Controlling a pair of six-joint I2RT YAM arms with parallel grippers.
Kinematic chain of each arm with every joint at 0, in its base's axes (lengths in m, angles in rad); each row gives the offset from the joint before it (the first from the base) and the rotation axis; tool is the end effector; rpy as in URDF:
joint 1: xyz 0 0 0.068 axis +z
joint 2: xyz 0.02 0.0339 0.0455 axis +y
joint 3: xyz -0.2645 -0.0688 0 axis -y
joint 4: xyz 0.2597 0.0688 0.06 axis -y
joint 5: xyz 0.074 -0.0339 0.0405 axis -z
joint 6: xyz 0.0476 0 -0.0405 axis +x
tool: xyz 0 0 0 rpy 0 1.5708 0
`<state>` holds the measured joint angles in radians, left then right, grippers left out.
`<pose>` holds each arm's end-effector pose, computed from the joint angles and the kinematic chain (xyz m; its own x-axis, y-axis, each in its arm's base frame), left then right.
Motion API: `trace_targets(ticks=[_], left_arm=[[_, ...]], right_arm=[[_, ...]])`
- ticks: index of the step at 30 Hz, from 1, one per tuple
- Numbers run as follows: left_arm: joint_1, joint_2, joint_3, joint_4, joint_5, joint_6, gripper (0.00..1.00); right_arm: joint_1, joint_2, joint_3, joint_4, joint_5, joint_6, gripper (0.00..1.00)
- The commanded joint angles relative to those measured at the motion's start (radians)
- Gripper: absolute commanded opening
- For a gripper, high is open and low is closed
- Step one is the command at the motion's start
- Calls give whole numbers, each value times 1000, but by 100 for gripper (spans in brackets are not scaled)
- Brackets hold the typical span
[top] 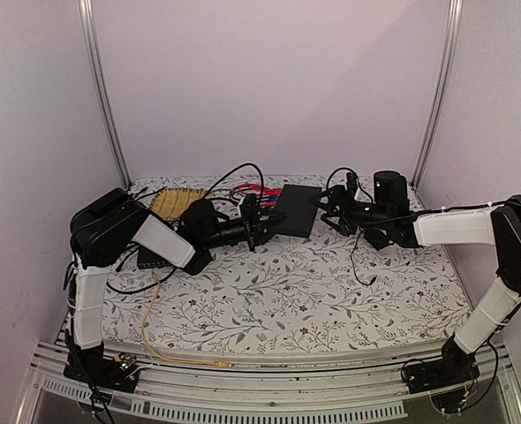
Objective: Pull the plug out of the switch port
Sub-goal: Pass from the left arm to the right
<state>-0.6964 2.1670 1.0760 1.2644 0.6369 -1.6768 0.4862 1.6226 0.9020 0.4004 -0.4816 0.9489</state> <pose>0.3288 -0.3118 0.1491 -0.9737 -0.2279 0.0022 0.0295 -0.1355 -0.9903 0.3245 0.1965 0.2148 -0.8146 0.3842 -0.4345 -0.2415 0.4563 0.8564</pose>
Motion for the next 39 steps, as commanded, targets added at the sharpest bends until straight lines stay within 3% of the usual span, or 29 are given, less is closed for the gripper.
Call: trace_targets(ticks=[1, 11, 20, 29, 35, 39], left_arm=[[-16, -1, 41, 204, 27, 15, 0], [-28, 8, 56, 190, 54, 28, 0], [-31, 2, 56, 188, 85, 41, 0], [-32, -18, 24, 192, 90, 65, 0], [-32, -35, -9, 218, 90, 83, 0], [-30, -53, -51, 241, 74, 97, 1]], right_arm=[[8, 40, 2, 97, -38, 33, 83], [22, 124, 27, 213, -101, 96, 77], [33, 152, 22, 269, -126, 134, 64], [46, 177, -26, 356, -143, 195, 38], [48, 212, -73, 494, -162, 265, 5], [49, 232, -98, 587, -176, 324, 2]])
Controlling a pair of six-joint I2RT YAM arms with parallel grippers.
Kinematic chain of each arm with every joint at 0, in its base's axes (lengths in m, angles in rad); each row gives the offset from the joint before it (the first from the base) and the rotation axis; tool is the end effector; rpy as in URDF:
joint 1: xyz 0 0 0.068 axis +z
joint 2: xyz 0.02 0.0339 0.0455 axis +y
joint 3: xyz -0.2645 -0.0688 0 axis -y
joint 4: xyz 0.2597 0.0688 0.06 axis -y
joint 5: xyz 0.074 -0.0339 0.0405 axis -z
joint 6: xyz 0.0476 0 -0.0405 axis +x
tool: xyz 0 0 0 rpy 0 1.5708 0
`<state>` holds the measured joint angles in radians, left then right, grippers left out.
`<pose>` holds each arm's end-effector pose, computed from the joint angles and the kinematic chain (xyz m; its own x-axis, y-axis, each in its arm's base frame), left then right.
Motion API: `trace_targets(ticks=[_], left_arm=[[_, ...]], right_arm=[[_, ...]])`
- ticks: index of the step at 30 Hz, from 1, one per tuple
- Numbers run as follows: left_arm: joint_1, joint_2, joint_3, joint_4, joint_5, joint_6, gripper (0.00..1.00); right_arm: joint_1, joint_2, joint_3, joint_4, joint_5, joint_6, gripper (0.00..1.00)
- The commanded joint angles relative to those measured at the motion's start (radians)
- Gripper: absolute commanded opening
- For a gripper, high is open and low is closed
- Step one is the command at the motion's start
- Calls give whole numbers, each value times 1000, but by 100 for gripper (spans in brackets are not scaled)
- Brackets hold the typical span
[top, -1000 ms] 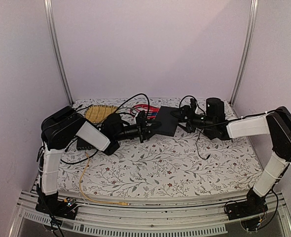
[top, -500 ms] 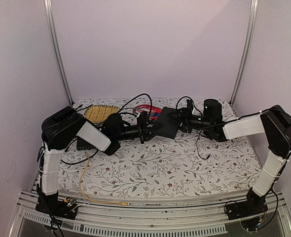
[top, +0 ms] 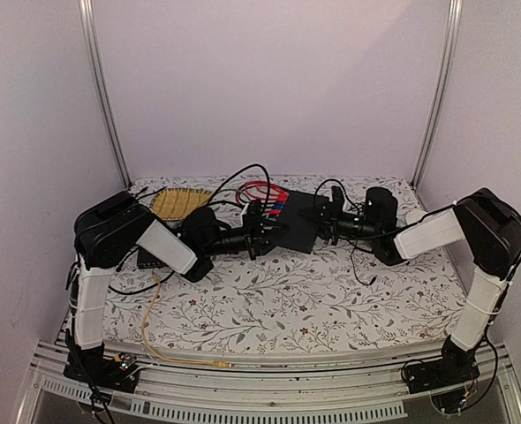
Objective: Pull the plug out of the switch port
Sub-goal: Pass from the left arm to the right, then pass from the right arm to the left
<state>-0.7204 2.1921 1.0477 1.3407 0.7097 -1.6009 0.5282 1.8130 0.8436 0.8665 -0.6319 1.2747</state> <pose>0.3132 -0.3162 0.1384 -0.9847 -0.1445 -0.0975 0.1170 -0.1331 -0.9842 0.3241 0.2217 0.1785 -0.9003 0.3683 -0.2322 -0.1819 0.1665 0.9691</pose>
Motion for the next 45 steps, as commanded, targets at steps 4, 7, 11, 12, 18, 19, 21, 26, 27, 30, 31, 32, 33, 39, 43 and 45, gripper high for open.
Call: trace_targets(ticks=[4, 7, 11, 12, 18, 19, 21, 26, 27, 30, 31, 32, 33, 39, 43, 45], left_arm=[[-8, -107, -64, 171, -5, 56, 20], [-10, -141, -97, 158, -17, 102, 46], [-19, -191, -120, 89, -25, 194, 70], [-21, -205, -128, 74, -30, 214, 76], [-36, -312, -174, -88, -66, 382, 98], [-38, -320, -179, -111, -72, 409, 98], [-40, -330, -191, -154, -91, 454, 98], [-38, -344, -264, -192, -180, 532, 98], [-38, -346, -282, -197, -211, 551, 98], [-38, -357, -337, -212, -321, 591, 98], [-39, -364, -349, -222, -358, 609, 98], [-39, -374, -355, -244, -400, 631, 98], [-41, -387, -360, -281, -436, 652, 98], [-69, -467, -425, -352, -604, 762, 98], [-124, -565, -564, -194, -745, 815, 98], [-159, -619, -625, -95, -817, 858, 98]], right_arm=[[9, 30, -47, 143, -29, 7, 2], [9, 11, -51, 146, -28, -8, 2], [10, -8, -55, 150, -32, -24, 2], [12, -17, -62, 148, -29, -28, 2], [11, -62, -80, 145, -14, -47, 2], [12, -68, -79, 144, -12, -50, 2], [12, -77, -68, 145, -12, -53, 2], [10, -87, -28, 120, -14, -64, 2], [10, -84, -18, 114, -17, -71, 2], [7, -57, 14, 118, -34, -84, 2], [5, -47, 27, 118, -38, -84, 2], [2, -36, 40, 117, -42, -87, 2], [-2, -24, 55, 119, -47, -90, 2], [-30, 15, 100, 165, -47, -111, 2], [-44, 32, 118, 195, -50, -119, 2], [-52, 47, 124, 226, -62, -112, 2]])
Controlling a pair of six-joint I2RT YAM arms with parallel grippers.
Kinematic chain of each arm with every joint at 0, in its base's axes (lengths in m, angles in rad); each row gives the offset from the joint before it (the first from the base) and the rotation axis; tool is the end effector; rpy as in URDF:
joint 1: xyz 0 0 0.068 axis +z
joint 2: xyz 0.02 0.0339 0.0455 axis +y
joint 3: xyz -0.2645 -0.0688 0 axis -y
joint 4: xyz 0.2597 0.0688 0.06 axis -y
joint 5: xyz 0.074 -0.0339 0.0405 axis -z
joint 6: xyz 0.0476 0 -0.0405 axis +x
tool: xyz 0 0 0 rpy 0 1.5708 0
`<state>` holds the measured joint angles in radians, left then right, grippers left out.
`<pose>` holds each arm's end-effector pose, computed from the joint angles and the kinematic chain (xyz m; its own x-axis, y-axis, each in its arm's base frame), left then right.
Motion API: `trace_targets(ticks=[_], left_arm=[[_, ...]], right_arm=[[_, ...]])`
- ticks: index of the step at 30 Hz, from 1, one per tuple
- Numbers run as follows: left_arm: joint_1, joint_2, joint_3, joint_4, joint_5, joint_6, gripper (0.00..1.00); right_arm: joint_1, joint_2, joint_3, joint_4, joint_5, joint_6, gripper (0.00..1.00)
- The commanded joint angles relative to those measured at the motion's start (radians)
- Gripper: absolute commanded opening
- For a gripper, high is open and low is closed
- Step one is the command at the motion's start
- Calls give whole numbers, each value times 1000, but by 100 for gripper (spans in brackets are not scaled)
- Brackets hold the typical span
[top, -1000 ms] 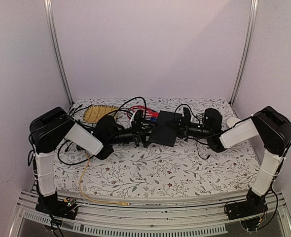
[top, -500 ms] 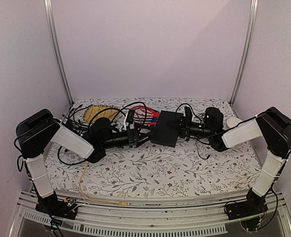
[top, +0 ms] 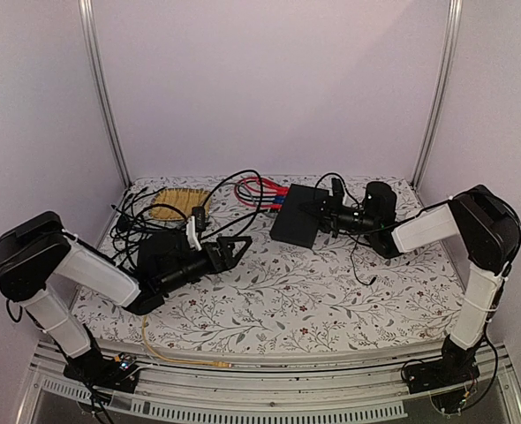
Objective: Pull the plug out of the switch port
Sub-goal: Pass from the right arm to the left
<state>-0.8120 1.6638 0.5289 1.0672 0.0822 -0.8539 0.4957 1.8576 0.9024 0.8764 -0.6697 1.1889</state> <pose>0.2241 -0.2420 0.1586 -0.6183 -0.4399 -0.6514 0.4771 0.4485 -0.7558 0.3420 0.2185 0.1811 -0.8770 0.3529 -0.3262 -0.2776 0.1821 0.9433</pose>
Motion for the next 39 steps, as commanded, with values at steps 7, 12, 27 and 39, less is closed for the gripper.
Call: trace_targets(ticks=[7, 12, 27, 39], left_arm=[[-109, -61, -122, 452, -155, 100, 95], [-63, 80, -68, 564, -34, -59, 61], [53, 347, 97, 753, 141, -395, 61], [54, 377, 191, 753, 166, -419, 53]], right_arm=[[-32, 29, 68, 332, -51, 22, 2], [-32, 35, 41, 399, -63, 77, 2], [4, 49, -21, 530, -58, 201, 2], [20, 48, -29, 519, -37, 172, 2]])
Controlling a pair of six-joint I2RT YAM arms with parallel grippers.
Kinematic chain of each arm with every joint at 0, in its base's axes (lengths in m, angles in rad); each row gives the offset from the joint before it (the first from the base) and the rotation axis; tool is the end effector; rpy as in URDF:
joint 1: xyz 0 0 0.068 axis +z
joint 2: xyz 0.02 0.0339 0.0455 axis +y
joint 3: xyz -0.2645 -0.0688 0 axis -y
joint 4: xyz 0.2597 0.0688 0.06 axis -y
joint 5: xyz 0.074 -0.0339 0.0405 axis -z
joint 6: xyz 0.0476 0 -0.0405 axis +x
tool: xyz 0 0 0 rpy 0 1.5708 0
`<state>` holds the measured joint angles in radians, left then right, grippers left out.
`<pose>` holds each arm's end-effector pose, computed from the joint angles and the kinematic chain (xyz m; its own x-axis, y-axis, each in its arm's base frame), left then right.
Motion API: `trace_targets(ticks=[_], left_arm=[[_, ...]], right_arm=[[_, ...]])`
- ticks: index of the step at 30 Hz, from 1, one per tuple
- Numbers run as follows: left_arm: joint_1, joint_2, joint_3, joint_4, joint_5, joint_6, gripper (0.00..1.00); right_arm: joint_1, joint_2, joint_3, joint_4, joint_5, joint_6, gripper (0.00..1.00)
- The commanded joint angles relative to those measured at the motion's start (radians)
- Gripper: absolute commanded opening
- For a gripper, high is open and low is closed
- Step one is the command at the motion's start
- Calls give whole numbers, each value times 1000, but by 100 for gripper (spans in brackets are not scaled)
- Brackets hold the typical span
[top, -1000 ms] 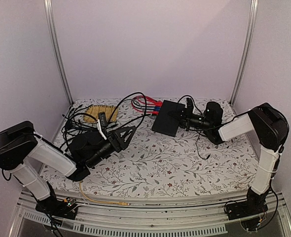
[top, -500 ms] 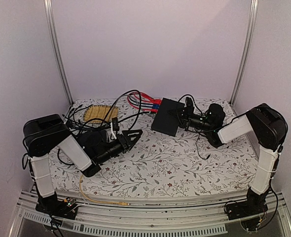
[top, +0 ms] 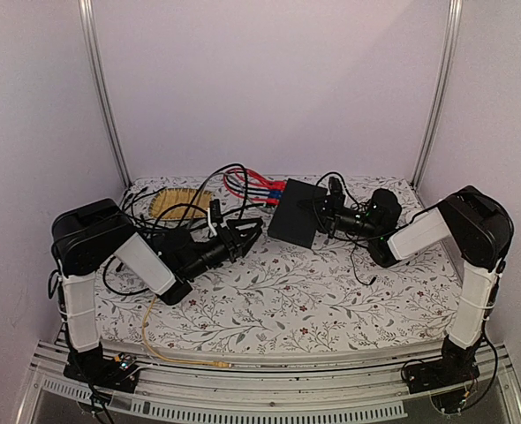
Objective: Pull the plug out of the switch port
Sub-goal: Pass from the right arm to the left
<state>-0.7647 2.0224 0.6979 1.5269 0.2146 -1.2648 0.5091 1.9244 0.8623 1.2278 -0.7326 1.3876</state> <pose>0.2636 -0.2669 0.1385 -0.7449 -0.5765 -0.3359 0.3874 0.0362 -0.9212 0.3323 0.2220 0.1821 -0.8964 0.3368 -0.2881 -0.3126 -0.0194 0.9497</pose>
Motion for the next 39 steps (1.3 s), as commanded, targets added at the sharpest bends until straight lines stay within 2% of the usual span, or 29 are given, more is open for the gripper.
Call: trace_targets(ticks=[1, 4, 17, 31, 39], left_arm=[[8, 17, 23, 294, 37, -4, 52], [8, 10, 24, 294, 47, 9, 48], [8, -3, 42, 295, 21, -63, 46], [-21, 24, 66, 294, -37, -92, 40], [-27, 38, 79, 294, -36, -93, 41]], right_arm=[[8, -19, 12, 166, 25, -28, 2], [8, -22, 14, 155, 18, -34, 2], [8, 13, 36, 181, -42, -125, 2], [15, 53, 28, 301, -71, -95, 2], [23, 47, 30, 310, -88, -85, 2]])
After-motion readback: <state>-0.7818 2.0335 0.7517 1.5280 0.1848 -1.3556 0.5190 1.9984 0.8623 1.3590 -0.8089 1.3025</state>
